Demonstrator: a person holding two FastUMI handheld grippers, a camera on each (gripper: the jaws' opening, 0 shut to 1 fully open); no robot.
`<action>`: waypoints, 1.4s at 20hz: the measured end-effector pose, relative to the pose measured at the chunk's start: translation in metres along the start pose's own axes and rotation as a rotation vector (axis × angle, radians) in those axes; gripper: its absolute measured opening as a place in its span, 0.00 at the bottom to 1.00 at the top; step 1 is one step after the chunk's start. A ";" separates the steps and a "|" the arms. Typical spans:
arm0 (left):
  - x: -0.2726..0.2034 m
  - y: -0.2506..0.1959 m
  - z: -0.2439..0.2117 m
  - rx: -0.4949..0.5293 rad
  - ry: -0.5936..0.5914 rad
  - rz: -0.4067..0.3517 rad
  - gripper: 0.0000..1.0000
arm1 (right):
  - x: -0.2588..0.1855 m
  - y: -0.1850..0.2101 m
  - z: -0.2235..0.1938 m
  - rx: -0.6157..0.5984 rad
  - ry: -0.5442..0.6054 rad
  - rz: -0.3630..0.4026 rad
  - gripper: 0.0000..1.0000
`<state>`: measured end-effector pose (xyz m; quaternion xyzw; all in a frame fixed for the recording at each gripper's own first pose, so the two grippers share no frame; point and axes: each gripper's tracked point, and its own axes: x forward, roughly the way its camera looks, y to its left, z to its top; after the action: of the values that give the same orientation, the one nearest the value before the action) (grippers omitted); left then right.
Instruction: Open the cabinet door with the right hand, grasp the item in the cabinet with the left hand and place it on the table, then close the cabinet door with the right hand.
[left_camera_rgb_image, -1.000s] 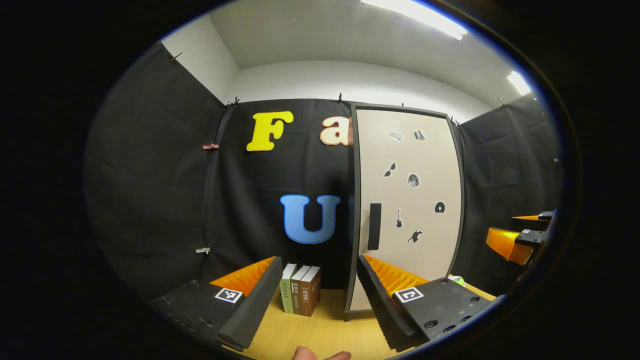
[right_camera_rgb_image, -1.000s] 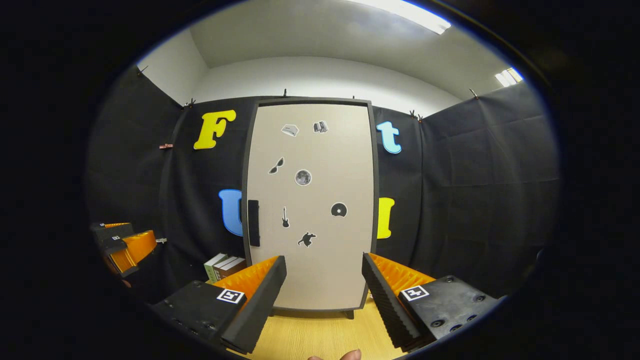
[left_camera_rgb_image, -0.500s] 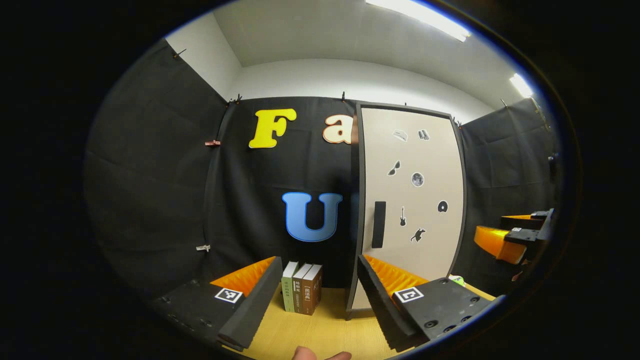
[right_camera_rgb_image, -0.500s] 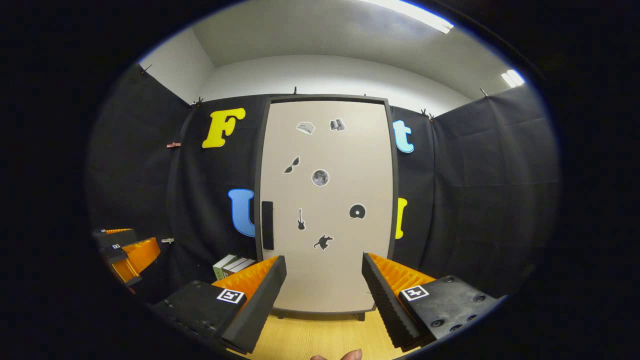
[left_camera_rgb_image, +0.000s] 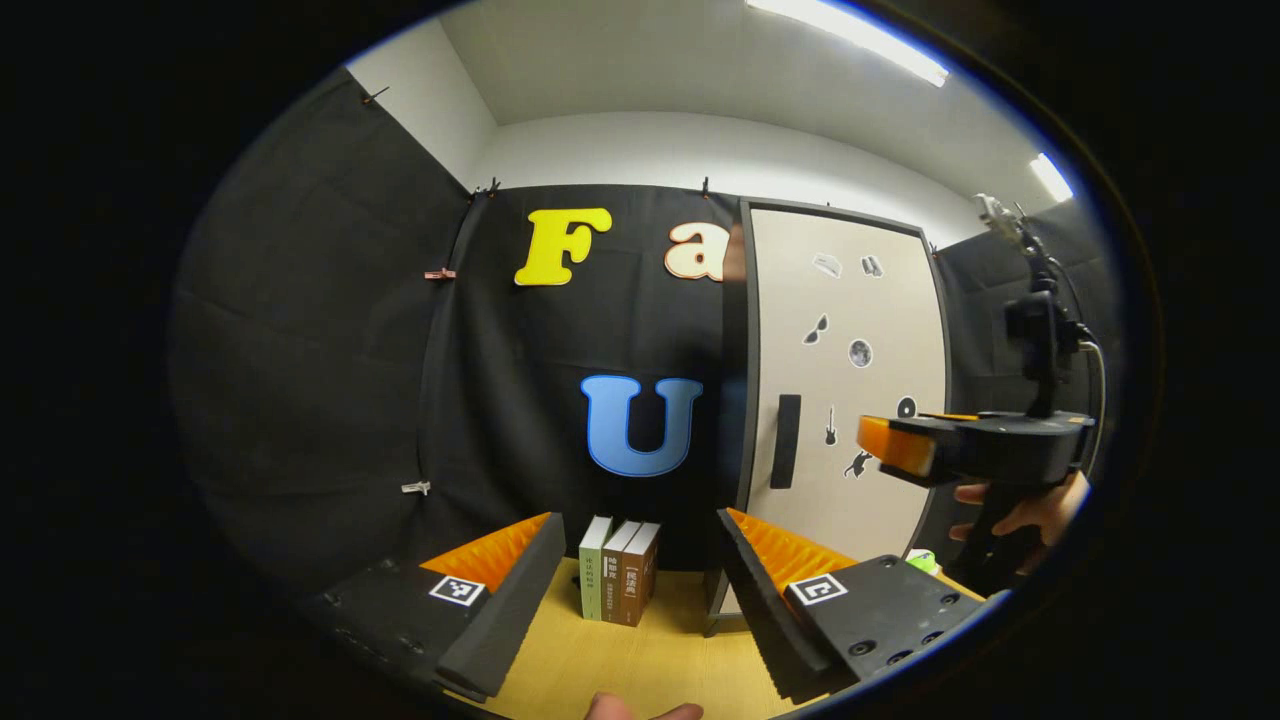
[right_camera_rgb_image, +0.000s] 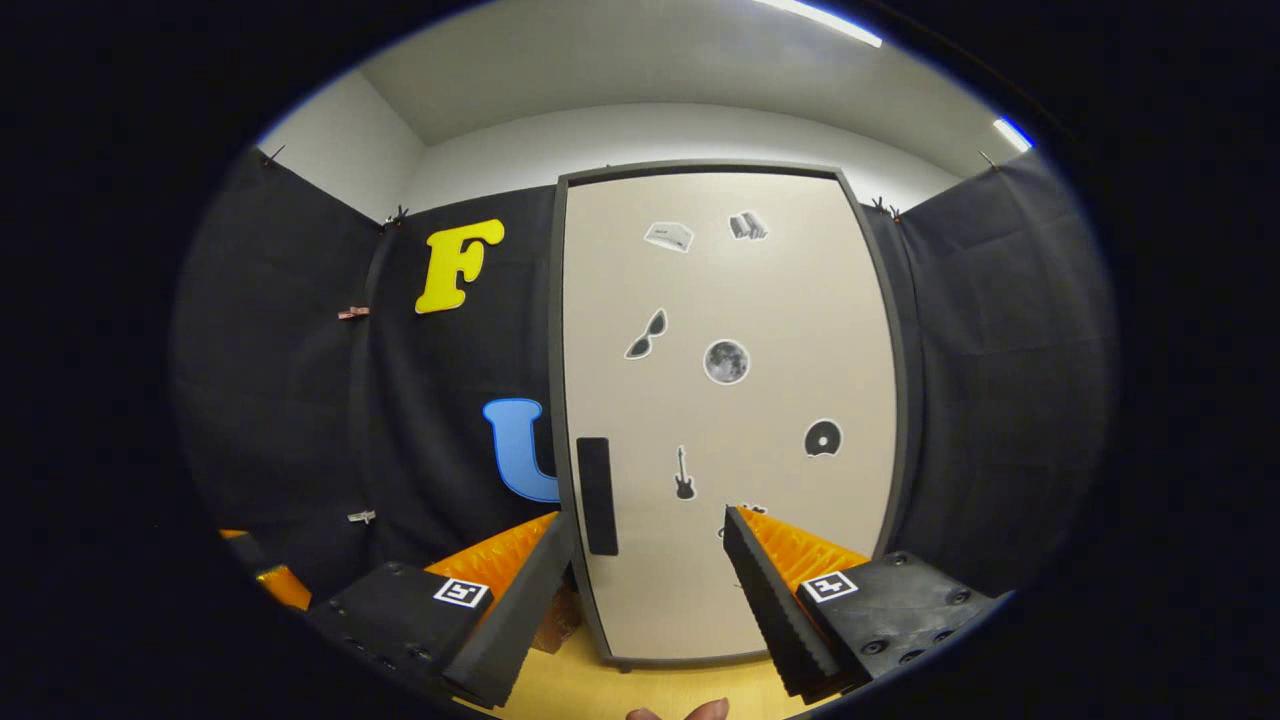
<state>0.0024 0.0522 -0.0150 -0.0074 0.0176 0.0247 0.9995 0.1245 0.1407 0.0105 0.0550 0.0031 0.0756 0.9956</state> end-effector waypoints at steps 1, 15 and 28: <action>0.001 0.003 -0.001 -0.005 0.001 0.007 0.95 | 0.015 0.003 -0.005 0.003 0.009 -0.007 0.97; 0.004 0.034 -0.020 -0.023 0.042 0.072 0.95 | 0.137 0.035 -0.054 0.003 0.066 -0.041 0.73; -0.019 0.034 -0.004 0.027 0.004 0.094 0.95 | 0.107 0.035 -0.060 -0.009 0.118 0.109 0.19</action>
<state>-0.0186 0.0851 -0.0189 0.0069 0.0203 0.0711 0.9972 0.2238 0.1976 -0.0455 0.0462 0.0587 0.1326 0.9883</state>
